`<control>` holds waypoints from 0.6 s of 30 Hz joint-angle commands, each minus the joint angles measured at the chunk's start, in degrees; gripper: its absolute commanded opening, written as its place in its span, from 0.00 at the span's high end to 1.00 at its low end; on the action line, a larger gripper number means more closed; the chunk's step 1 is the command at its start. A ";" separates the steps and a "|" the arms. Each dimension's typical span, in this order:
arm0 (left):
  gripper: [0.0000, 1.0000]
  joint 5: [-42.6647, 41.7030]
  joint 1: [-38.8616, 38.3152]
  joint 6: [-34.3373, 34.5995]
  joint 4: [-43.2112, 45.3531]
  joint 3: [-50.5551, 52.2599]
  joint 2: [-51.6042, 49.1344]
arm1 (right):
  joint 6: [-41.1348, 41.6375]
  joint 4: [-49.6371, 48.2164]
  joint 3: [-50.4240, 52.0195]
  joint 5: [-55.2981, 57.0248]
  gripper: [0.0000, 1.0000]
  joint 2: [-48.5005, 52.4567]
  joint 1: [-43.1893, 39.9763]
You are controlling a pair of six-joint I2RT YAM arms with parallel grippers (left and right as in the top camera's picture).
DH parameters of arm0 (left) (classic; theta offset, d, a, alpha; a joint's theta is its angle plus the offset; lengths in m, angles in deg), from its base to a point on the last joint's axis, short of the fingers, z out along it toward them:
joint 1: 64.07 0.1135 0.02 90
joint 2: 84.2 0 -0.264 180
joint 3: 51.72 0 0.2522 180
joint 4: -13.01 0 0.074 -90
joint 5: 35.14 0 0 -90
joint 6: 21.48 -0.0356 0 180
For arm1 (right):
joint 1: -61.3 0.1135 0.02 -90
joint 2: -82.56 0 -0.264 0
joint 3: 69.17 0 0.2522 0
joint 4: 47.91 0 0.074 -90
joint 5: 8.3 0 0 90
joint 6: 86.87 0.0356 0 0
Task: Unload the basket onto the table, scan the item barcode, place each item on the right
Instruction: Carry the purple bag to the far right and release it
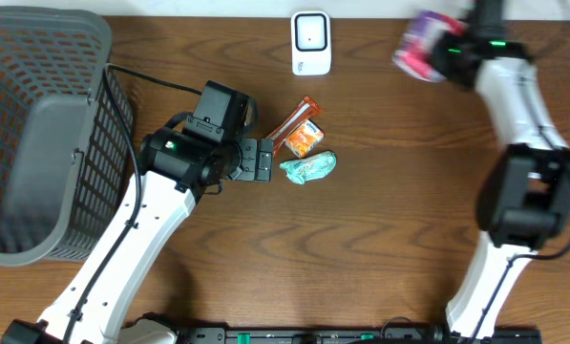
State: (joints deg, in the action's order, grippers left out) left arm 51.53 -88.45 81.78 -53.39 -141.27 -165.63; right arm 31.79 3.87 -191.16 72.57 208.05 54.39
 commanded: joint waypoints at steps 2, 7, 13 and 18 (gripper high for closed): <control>0.02 -0.28 0.24 -0.11 -0.26 -0.20 -0.17 | 1.62 8.13 -0.76 7.91 0.99 -3.34 -10.25; 0.02 -0.28 0.24 -0.11 -0.24 -0.20 -0.17 | 10.51 12.96 -0.26 9.60 0.99 -3.34 -18.58; 0.02 -0.28 0.24 -0.11 -0.24 -0.20 -0.17 | 21.11 9.60 2.89 6.14 0.98 -3.34 -23.54; 0.02 -0.28 0.24 -0.11 -0.24 -0.20 -0.17 | 21.11 -2.75 6.78 -5.11 0.96 -3.34 -23.15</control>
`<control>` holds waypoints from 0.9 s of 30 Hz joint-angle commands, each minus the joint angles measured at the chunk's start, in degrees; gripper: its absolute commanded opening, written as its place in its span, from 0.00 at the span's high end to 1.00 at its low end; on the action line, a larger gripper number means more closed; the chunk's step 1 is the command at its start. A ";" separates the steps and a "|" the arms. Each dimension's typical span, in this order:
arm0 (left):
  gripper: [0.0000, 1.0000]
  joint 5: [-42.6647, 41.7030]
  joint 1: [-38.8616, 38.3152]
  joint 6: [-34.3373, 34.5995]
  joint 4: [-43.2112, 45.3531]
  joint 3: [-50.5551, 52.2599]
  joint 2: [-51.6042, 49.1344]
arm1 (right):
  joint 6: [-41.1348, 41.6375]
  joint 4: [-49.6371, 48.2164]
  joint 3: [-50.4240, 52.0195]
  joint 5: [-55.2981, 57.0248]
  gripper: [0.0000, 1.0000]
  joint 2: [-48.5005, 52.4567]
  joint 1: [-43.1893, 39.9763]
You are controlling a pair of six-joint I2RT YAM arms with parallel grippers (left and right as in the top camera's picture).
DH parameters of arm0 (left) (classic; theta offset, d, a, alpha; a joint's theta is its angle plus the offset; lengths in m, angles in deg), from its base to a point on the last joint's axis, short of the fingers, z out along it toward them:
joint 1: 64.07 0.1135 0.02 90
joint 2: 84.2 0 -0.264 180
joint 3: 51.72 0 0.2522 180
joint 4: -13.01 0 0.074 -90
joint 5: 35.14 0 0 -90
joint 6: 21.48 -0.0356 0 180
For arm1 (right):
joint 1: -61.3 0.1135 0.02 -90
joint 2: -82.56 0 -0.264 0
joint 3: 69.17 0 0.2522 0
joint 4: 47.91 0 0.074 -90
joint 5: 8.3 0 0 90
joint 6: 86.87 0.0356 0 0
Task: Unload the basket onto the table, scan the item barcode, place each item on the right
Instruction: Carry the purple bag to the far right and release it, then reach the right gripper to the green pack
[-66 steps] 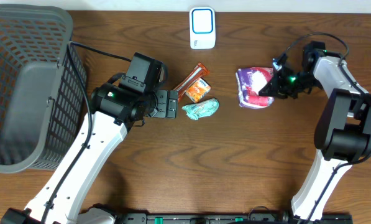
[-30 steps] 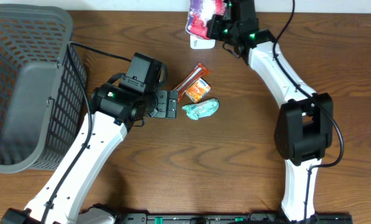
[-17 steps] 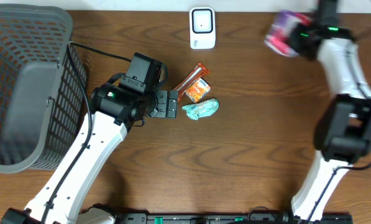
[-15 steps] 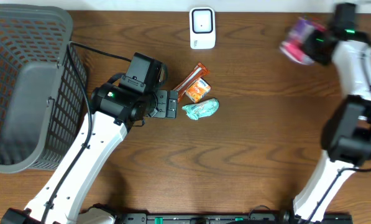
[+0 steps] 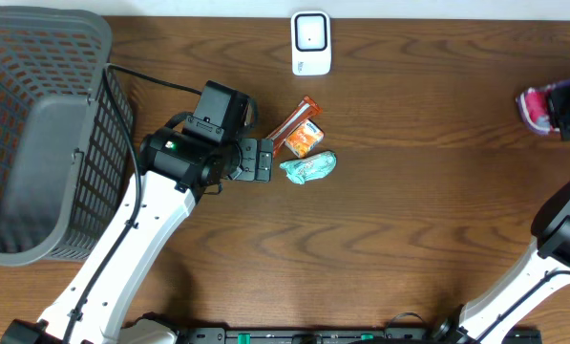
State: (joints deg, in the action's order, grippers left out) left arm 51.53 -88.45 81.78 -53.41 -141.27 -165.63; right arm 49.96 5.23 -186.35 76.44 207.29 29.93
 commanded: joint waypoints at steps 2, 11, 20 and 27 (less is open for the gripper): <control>0.02 -0.28 0.24 -0.11 -0.22 -0.20 -0.17 | 3.08 -8.72 3.19 -11.41 0.83 -2.58 2.25; 0.02 -0.28 0.24 -0.11 -0.24 -0.20 -0.17 | -2.86 -11.82 3.30 -17.92 0.50 -2.60 4.46; 0.02 -0.28 0.24 -0.11 -0.22 -0.20 -0.17 | -14.56 -10.05 2.78 -35.76 0.39 -6.62 6.86; 0.02 -0.28 0.24 -0.11 -0.22 -0.20 -0.17 | -35.06 9.27 2.82 -36.41 0.20 -8.57 18.05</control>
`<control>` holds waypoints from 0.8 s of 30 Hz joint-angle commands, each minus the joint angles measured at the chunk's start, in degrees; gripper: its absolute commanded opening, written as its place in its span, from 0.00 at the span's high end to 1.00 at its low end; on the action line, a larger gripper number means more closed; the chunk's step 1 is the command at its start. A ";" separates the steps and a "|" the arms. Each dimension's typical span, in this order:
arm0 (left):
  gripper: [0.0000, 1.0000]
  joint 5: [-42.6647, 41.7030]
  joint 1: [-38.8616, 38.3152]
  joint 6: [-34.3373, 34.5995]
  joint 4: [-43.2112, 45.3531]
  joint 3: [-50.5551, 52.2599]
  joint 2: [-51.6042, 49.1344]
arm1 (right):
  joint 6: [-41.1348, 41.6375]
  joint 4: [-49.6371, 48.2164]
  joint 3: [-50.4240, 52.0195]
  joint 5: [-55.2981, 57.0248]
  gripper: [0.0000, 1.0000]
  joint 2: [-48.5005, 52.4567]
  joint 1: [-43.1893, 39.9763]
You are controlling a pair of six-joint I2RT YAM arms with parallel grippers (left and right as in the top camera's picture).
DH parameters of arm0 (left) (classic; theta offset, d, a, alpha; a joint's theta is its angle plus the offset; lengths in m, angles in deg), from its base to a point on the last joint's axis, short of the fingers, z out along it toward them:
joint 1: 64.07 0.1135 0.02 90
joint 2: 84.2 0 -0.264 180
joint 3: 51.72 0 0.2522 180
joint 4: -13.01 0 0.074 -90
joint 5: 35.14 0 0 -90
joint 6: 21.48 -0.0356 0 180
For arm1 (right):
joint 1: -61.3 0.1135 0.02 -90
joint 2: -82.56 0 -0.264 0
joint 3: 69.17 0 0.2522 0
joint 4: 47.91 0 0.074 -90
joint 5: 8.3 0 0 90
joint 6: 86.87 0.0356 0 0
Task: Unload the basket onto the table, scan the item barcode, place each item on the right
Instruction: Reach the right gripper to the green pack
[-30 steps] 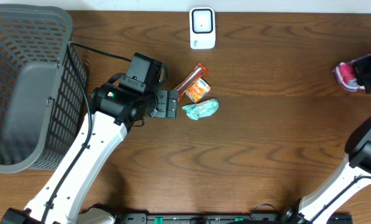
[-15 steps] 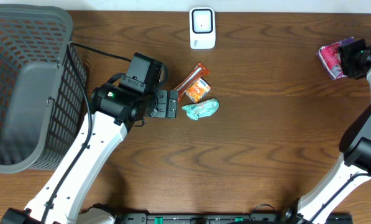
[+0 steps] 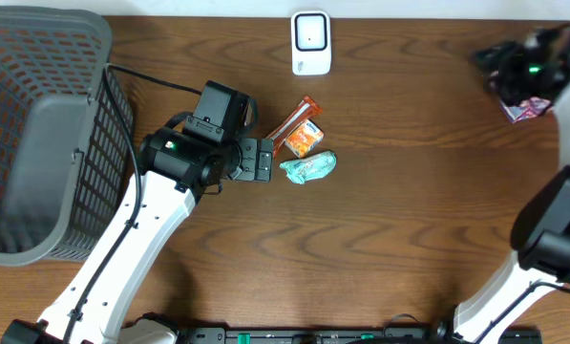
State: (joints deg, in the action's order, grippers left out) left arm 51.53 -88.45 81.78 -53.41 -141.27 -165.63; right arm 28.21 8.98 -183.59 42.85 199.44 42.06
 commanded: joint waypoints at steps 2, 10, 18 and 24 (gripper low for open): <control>0.02 -0.28 0.24 -0.11 -0.22 -0.20 -0.17 | -17.84 10.01 0.28 -2.16 0.01 -0.48 9.35; 0.02 -0.28 0.24 -0.11 -0.22 -0.20 -0.17 | -20.00 14.88 6.12 11.26 0.01 -0.07 25.14; 0.02 -0.28 0.24 -0.11 -0.22 -0.20 -0.17 | -19.15 14.47 9.25 11.98 0.01 -0.07 35.85; 0.02 -0.28 0.24 -0.11 -0.24 -0.20 -0.17 | -11.82 12.96 9.29 14.88 0.01 -0.07 39.41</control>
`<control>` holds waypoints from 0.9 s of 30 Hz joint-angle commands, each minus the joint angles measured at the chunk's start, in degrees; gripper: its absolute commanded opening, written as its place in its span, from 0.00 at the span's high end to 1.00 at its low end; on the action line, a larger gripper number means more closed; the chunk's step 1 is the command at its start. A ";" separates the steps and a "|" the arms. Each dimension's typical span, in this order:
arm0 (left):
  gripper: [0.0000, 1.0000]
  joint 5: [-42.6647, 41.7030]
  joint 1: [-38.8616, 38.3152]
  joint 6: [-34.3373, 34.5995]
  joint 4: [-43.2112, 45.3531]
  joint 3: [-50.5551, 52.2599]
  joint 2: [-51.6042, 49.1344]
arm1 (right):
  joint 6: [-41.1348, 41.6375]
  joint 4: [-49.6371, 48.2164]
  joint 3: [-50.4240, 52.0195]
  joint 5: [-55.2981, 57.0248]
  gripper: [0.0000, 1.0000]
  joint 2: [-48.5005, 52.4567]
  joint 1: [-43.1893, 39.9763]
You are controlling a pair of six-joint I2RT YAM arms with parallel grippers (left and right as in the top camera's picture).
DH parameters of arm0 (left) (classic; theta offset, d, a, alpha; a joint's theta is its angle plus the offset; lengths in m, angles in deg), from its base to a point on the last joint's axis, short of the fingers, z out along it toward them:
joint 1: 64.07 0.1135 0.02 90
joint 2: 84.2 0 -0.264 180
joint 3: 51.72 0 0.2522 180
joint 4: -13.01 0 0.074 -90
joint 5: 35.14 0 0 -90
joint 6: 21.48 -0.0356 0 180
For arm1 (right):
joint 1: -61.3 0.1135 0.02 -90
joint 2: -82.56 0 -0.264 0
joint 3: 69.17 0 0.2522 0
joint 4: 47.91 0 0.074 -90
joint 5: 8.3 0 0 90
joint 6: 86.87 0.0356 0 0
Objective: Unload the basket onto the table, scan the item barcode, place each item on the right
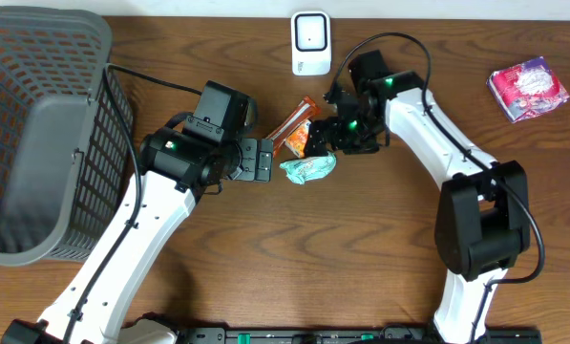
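Observation:
A white barcode scanner [310,43] stands at the table's far edge. Below it lie a brown-orange bar [292,122], an orange packet [302,141] and a crumpled teal packet [308,168]. My right gripper [323,141] hangs over the right end of the orange packet, jaws apart, partly hiding it. A pink-purple packet [527,88] lies alone at the far right. Just left of the teal packet my left gripper [263,161] stands open with nothing in it.
A dark mesh basket [36,124] with a grey liner fills the left side. A black cable [156,81] runs from the basket's edge to the left arm. The right arm reaches across from the lower right.
My right gripper has moved from the far right, near the pink-purple packet, to the orange packet in the middle. The pink-purple packet lies uncovered on the table. The left arm has not moved.
My right gripper held the pink-purple packet up near the scanner's right. Then it held it at the far right edge. Then the packet lay on the table with the gripper apart from it. Now the gripper is over the orange packet.

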State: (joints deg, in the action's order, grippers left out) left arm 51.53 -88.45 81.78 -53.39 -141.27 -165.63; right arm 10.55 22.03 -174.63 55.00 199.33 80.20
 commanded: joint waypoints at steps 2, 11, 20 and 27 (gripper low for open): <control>0.02 -0.28 0.24 -0.11 -0.24 -0.20 -0.17 | 9.29 -0.07 0.33 4.42 0.01 0.04 1.64; 0.02 -0.28 0.24 -0.11 -0.24 -0.20 -0.17 | 13.38 0.00 2.75 6.64 0.01 0.04 4.17; 0.02 -0.28 0.24 -0.11 -0.24 -0.20 -0.17 | 13.79 -0.52 4.20 7.32 0.01 0.04 7.26; 0.02 -0.28 0.24 -0.11 -0.26 -0.20 -0.17 | 15.08 -1.09 4.20 9.94 0.01 0.04 7.19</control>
State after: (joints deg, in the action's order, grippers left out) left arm 51.53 -88.45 81.78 -53.39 -141.27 -165.63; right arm 23.64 21.09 -170.90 63.09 199.33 87.28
